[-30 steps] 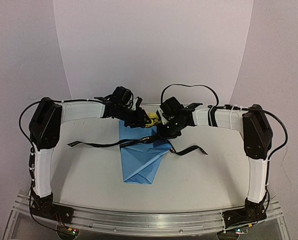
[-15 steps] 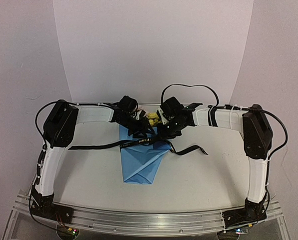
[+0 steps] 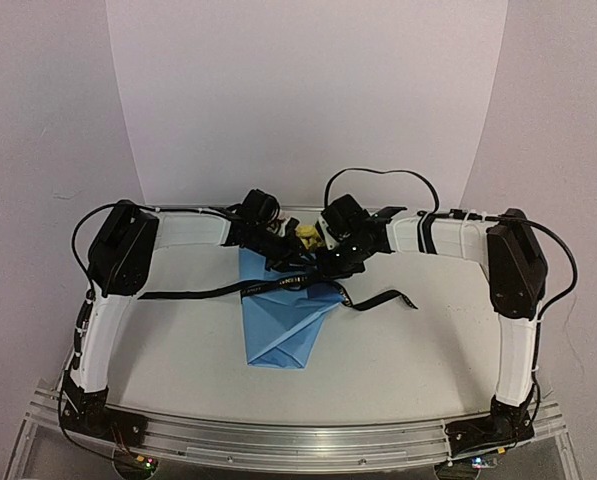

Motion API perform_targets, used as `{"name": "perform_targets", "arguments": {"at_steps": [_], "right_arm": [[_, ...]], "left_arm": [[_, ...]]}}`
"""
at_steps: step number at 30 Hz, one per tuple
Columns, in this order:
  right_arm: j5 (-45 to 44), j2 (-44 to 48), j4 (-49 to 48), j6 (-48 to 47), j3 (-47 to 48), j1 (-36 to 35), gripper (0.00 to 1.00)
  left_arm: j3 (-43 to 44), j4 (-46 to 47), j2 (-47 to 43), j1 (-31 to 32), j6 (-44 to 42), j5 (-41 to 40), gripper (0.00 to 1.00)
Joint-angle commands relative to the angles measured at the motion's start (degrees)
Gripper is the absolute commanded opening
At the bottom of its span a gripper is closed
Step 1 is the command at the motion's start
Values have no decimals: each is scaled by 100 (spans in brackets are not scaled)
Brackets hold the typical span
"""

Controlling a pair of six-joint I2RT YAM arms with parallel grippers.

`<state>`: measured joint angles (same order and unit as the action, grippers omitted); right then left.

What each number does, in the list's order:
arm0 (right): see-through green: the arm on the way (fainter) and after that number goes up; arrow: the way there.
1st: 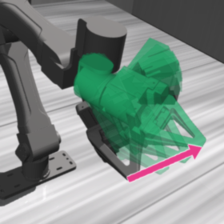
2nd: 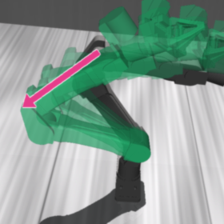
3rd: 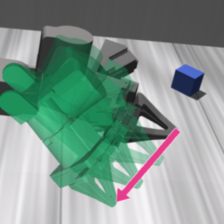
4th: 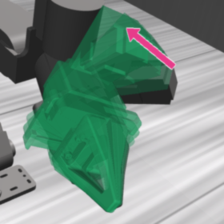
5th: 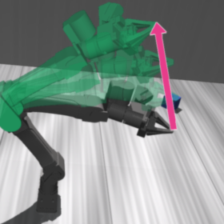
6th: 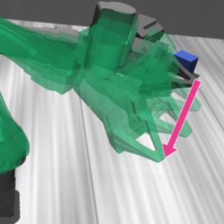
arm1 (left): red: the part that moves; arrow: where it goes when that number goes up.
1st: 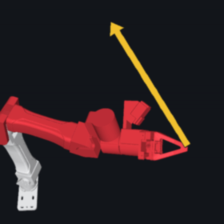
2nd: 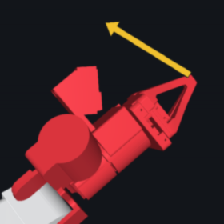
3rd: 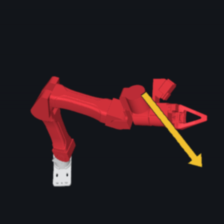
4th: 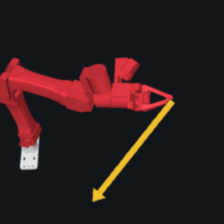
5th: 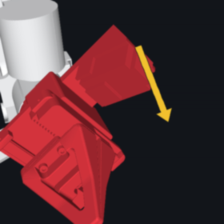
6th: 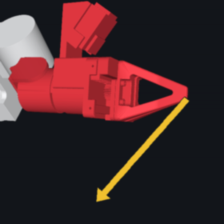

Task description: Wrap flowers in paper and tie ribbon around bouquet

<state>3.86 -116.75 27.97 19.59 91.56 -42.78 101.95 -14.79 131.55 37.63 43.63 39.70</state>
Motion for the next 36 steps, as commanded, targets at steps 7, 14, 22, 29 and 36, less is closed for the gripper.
{"name": "perform_targets", "arguments": {"at_steps": [7, 14, 22, 29, 36], "right_arm": [[-185, 492, 7, 78, -237, 7, 7], [-146, 711, 7, 159, -537, 7, 5], [-114, 926, -24, 283, -920, -4, 4], [-157, 1003, -45, 348, -1007, -29, 4], [-165, 1005, -54, 386, -1032, -72, 3]], "left_arm": [[203, 499, 156, 25, 243, 172, 0], [47, 1062, 142, 4, 627, -61, 0], [-86, 1452, 21, -64, 892, -310, 0], [-240, 1586, -60, -119, 968, -510, 0], [-178, 1514, -77, -176, 980, -722, 0]]}}
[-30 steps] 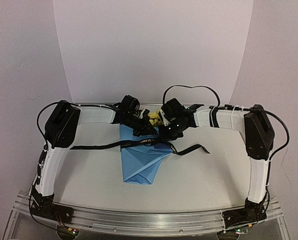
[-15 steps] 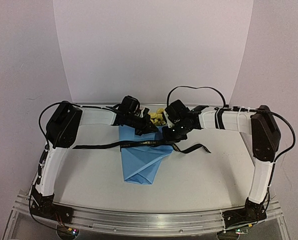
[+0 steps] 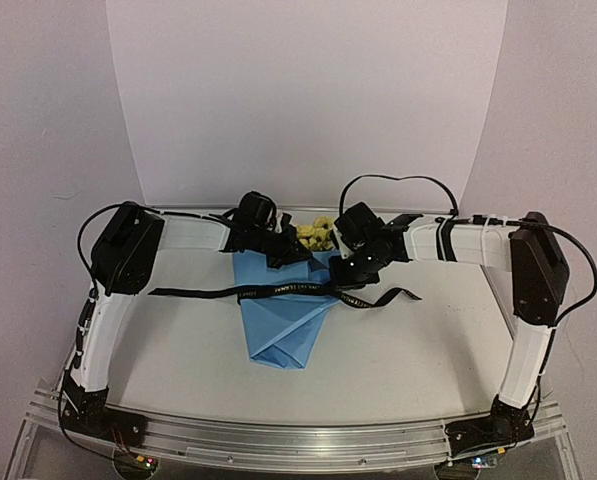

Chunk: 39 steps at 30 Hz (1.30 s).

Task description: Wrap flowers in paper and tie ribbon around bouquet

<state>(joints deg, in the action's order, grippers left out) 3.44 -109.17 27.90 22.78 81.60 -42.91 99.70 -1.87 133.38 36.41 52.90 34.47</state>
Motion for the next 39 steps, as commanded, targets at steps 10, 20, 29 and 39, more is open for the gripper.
{"name": "perform_targets", "arguments": {"at_steps": [10, 20, 29, 39], "right_arm": [[-524, 410, -48, 300, -125, -69, 16], [-1000, 1059, -68, 768, -480, 53, 51], [-609, 1763, -728, 1610, -1670, 257, 62], [-117, 1986, -2347, 3747, -3170, 463, 75]], "left_arm": [[140, 40, -262, -81, -32, -341, 0], [73, -2, -483, -81, -202, -487, 20], [-350, -40, -1128, -152, -480, -946, 60], [-2908, 136, -3168, -889, -274, -1720, 69]]}}
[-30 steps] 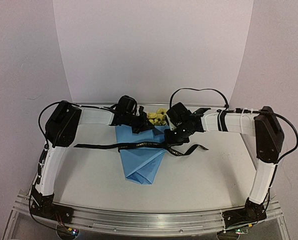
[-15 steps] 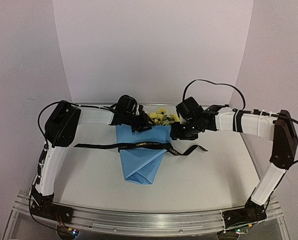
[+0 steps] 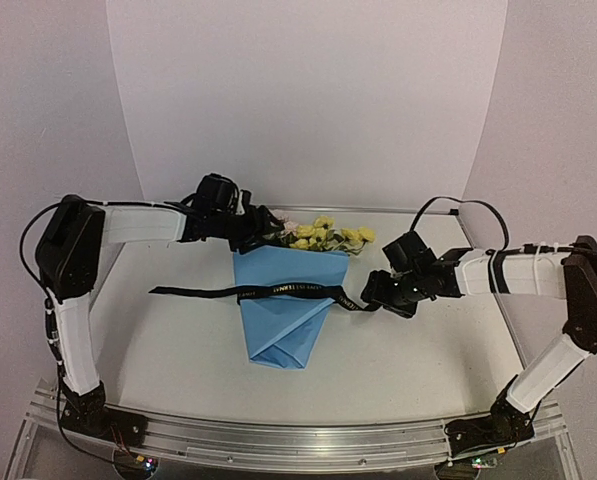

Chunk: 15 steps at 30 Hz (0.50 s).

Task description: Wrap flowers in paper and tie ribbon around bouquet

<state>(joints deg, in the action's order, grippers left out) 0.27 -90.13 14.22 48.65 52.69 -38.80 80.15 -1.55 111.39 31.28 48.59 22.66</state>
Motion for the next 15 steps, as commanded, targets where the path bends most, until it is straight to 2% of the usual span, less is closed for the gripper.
{"name": "perform_targets", "arguments": {"at_steps": [1, 4, 8, 15], "right_arm": [[190, 70, -1113, 1367, -340, 74, 77], [167, 45, -1467, 1967, -539, 151, 82], [202, -44, -1989, 2810, -830, 242, 84], [298, -333, -2727, 4311, -1386, 250, 85]], "left_arm": [[-1296, 48, -1233, -479, 245, -664, 69], [-2221, -185, -1957, -763, 360, -1011, 67], [-2695, -892, -2307, -849, -142, -1412, 65], [-3861, -315, -2847, -882, 1047, -1306, 65]]}}
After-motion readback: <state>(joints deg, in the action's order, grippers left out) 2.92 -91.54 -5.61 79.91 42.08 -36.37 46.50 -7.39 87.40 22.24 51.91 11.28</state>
